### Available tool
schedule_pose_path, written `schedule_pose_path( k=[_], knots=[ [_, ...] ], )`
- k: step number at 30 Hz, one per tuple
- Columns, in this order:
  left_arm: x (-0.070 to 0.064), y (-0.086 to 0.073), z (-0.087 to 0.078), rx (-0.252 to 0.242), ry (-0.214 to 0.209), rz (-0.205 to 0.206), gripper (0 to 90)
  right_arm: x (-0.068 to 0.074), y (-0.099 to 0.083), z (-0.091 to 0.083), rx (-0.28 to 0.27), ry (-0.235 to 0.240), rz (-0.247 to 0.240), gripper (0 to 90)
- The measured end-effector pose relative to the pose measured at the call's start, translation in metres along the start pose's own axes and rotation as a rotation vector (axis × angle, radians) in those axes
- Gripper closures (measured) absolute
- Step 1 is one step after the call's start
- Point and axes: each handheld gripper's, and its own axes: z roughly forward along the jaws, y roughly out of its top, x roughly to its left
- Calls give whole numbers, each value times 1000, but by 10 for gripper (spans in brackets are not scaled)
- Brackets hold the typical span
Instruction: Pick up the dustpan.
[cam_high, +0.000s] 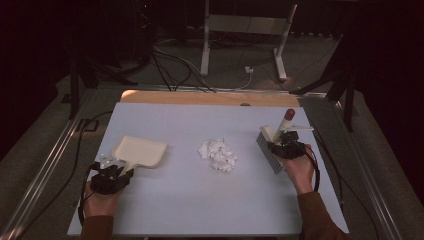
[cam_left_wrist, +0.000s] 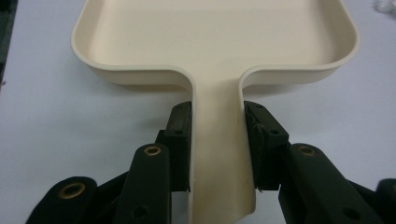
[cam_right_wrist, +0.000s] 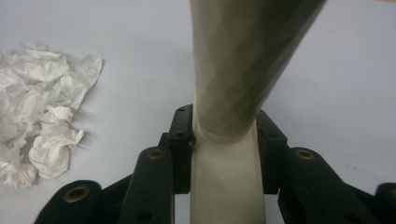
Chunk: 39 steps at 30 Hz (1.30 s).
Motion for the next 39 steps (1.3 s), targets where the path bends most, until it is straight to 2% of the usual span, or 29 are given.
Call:
schedule_pose_path(
  k=[6,12,21,31,39],
  knots=[
    [-1,5,-7,-22,-40,39,666,1,0,0,0,-2,-6,664],
    [-2,10,-10,-24,-74,103,666,1,0,0,0,-1,-5,664],
    [-3,14,-10,-27,-100,160,666,0,0,0,0,-2,1,664],
    [-8,20,-8,-14,-141,196,665,2,0,0,0,-6,-9,664],
    [-11,25,-6,2,-194,229,665,1,0,0,-1,-7,-8,664]
  ],
)
